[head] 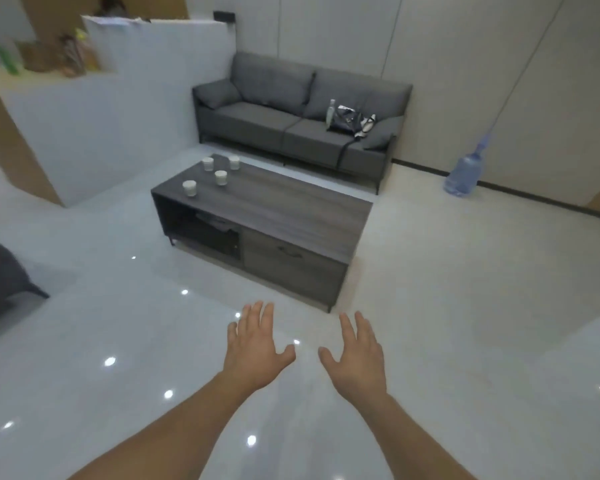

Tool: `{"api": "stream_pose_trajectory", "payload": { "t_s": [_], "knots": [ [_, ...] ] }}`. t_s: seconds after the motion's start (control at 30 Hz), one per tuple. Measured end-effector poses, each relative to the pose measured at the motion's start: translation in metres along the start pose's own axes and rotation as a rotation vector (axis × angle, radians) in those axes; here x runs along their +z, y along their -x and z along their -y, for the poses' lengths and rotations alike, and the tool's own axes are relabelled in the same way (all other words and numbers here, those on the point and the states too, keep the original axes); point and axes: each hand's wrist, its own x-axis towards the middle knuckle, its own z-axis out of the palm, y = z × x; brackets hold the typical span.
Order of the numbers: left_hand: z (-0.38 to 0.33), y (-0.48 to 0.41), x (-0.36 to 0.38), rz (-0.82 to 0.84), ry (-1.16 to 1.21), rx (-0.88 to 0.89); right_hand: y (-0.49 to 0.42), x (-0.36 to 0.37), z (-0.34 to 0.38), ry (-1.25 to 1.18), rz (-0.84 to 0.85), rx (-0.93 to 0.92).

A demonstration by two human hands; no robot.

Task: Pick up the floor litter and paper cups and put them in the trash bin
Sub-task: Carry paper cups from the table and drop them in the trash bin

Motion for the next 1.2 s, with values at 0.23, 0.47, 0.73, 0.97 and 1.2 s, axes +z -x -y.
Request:
{"api": "stream_pose_trajectory", "payload": {
  "t_s": [0.23,0.47,0.73,0.97,1.2],
  "knots": [
    [0.083,-0.057,-0.016,-0.010,0.001,-0.238,-0.103,0.049,0.085,0.021,0.098,-0.212],
    [0.133,-0.167,-0.057,-0.086,-0.043,-0.386,-0.245,0.067,0.167,0.014,0.171,-0.359],
    [0.168,-0.273,-0.076,-0.082,-0.043,-0.454,-0.367,0.075,0.233,-0.016,0.239,-0.476],
    [0.236,-0.371,-0.085,-0.050,-0.019,-0.503,-0.466,0.116,0.296,0.035,0.304,-0.473],
    [0.330,-0.494,-0.118,-0.077,0.025,-0.464,-0.583,0.134,0.381,0.021,0.271,-0.424]
  ]
}}
